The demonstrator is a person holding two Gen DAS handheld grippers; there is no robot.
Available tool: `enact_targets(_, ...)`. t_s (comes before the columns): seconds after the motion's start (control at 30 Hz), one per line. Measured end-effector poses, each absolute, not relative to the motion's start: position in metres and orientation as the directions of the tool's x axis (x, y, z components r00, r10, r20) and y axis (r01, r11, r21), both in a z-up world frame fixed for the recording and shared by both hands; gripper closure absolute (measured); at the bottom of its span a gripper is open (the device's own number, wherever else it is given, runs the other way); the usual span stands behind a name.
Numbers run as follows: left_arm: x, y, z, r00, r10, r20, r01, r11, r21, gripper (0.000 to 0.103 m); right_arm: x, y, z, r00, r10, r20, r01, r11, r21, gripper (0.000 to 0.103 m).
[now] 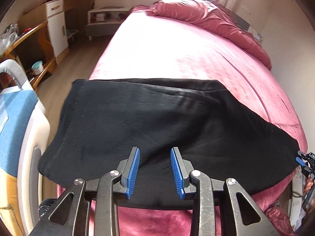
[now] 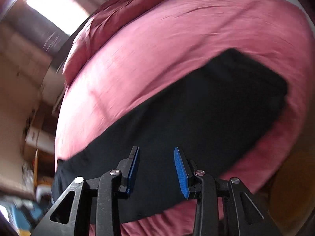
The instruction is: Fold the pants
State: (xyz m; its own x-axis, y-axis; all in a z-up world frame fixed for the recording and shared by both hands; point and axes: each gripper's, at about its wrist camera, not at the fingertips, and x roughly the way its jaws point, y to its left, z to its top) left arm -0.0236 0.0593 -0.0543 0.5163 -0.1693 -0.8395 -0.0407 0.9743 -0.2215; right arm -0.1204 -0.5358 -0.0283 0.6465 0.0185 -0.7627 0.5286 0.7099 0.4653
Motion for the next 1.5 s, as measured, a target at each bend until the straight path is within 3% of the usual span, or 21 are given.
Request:
enact_targets(0.13,-0.019,0.042,-0.053,0.502,-0.19,-0.844,0.016,0.978,-0.21,0.07,-0.165,-0.599,-0.026,0.651,-0.092,-0.753,0.657,0.565,0.499,0.061)
enact_targets(0.33,-0.017,0.023,-0.052,0.486,-0.192,-0.853,0.054,0.98,-0.19,0.07,-0.163,-0.65,-0.037,0.617,-0.157,-0.771,0.74,0.448,0.501,0.061)
enact_targets(0.37,-0.017,0.021,-0.053,0.483,-0.191,-0.855,0.059,0.981,-0.186,0.07,-0.16,-0.655,-0.038,0.62,-0.154,-0.77,0.738,0.448,0.505,0.065)
enact_targets(0.4,-0.017,0.018,-0.053,0.481,-0.189,-0.856,0.063,0.981,-0.181,0.07,-0.156,-0.659,-0.037,0.627,-0.146,-0.765,0.73,0.455,0.511,0.081)
enact_targets(0.43,-0.017,0.016,-0.052,0.478,-0.185,-0.859,0.067,0.982,-0.175,0.07,-0.15,-0.658,-0.035,0.623,-0.154,-0.767,0.729,0.468,0.499,0.088)
enact_targets(0.53,-0.017,0.012,-0.053,0.474,-0.183,-0.861,0.074,0.983,-0.168,0.07,-0.146,-0.656,-0.032,0.624,-0.189,-0.759,0.72,0.517,0.463,0.09)
enact_targets(0.63,-0.016,0.009,-0.054,0.467,-0.183,-0.865,0.077,0.983,-0.166,0.07,-0.142,-0.663,-0.061,0.555,-0.163,-0.816,0.764,0.487,0.422,0.09)
enact_targets(0.73,-0.016,0.006,-0.053,0.462,-0.18,-0.868,0.081,0.984,-0.161,0.07,-0.147,-0.666,-0.064,0.594,-0.141,-0.792,0.748,0.459,0.479,0.086)
enact_targets(0.87,-0.015,0.003,-0.053,0.465,-0.194,-0.864,0.093,0.981,-0.17,0.07,-0.161,-0.661,-0.063,0.625,-0.109,-0.773,0.73,0.433,0.529,0.065)
enact_targets(0.9,-0.015,0.003,-0.053,0.464,-0.199,-0.863,0.094,0.98,-0.175,0.07,-0.165,-0.659,-0.066,0.64,-0.088,-0.763,0.717,0.426,0.552,0.064)
enact_targets(1.3,-0.018,0.0,-0.056,0.451,-0.232,-0.862,0.103,0.973,-0.208,0.07,-0.16,-0.645,-0.099,0.742,-0.001,-0.671,0.639,0.305,0.706,0.064)
enact_targets(1.5,-0.017,-0.014,-0.058,0.444,-0.202,-0.873,0.131,0.978,-0.16,0.069,-0.137,-0.639,-0.101,0.786,0.042,-0.617,0.577,0.31,0.756,0.064)
